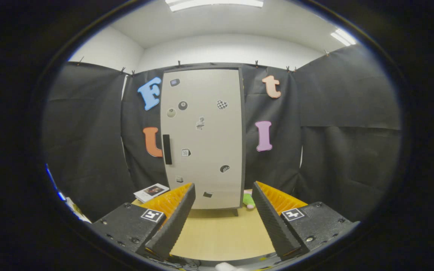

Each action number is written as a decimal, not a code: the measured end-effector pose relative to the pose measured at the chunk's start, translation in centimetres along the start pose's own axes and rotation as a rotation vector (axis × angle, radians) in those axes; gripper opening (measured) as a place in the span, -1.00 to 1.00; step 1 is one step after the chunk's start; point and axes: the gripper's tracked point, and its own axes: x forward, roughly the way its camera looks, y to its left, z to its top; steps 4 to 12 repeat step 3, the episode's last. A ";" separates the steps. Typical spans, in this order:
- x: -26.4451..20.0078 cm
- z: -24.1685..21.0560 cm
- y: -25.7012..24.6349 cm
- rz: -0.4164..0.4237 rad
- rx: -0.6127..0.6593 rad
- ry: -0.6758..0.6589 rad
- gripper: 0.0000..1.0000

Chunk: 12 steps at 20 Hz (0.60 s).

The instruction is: Open the shoe cabinet door, grab the shoes and put them into the shoe cabinet, then close the shoe cabinet door.

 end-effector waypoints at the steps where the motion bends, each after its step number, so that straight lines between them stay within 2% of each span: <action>1: 0.0 0.0 0.0 0.001 -0.002 0.000 0.98; 12: -0.1 0.0 0.1 0.001 -0.007 -0.002 0.98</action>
